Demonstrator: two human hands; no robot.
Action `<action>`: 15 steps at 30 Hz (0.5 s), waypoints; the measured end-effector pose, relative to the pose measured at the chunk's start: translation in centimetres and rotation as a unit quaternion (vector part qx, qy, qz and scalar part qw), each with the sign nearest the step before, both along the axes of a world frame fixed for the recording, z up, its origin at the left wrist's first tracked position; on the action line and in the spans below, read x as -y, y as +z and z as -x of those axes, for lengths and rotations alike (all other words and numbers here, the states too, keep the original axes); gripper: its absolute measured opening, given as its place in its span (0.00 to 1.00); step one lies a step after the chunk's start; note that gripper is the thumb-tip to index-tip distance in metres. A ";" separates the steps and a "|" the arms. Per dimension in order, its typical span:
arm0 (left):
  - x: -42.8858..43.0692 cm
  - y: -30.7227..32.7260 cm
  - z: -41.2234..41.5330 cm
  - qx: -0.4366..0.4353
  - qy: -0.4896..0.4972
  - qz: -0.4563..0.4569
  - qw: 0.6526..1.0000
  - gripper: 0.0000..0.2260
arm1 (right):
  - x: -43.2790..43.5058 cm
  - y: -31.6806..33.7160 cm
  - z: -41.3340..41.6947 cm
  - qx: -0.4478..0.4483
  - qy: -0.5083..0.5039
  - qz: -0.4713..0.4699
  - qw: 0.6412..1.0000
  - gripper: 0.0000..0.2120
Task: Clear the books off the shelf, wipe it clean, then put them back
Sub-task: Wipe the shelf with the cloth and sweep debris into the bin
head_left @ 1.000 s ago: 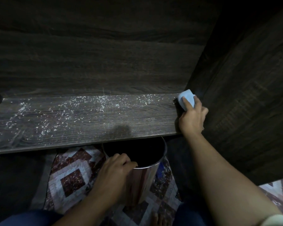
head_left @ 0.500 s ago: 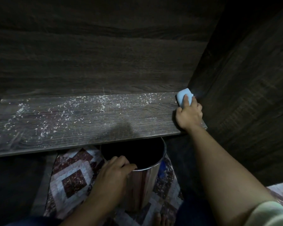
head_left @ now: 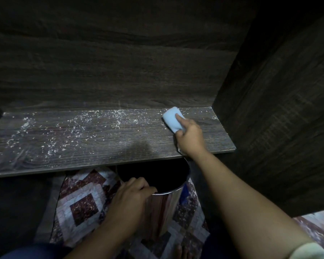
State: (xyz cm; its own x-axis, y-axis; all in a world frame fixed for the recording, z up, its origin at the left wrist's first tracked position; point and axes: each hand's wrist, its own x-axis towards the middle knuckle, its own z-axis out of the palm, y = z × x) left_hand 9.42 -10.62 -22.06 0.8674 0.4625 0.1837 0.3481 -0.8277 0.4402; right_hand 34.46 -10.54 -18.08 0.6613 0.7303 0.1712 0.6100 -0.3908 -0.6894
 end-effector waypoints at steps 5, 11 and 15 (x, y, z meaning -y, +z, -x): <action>0.0 -0.1 0.0 0.009 0.004 -0.005 1.000 0.13 | 1.5 0.9 -3.6 0.095 -0.187 -0.094 0.973 0.25; 0.2 0.1 0.2 0.007 -0.007 -0.014 1.000 0.16 | 3.4 -0.8 -6.5 0.208 -0.185 0.080 0.957 0.21; 0.3 0.5 0.3 0.004 -0.009 -0.005 1.000 0.16 | 1.0 0.5 -6.2 0.047 -0.185 0.161 0.968 0.28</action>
State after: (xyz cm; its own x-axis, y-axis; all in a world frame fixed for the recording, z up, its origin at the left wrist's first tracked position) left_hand 9.15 -10.94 -21.60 0.8741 0.4446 0.1956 0.3291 -0.8383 0.4347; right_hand 40.70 -11.57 -17.57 0.8804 0.4720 0.0456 0.4411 -0.7798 -0.4443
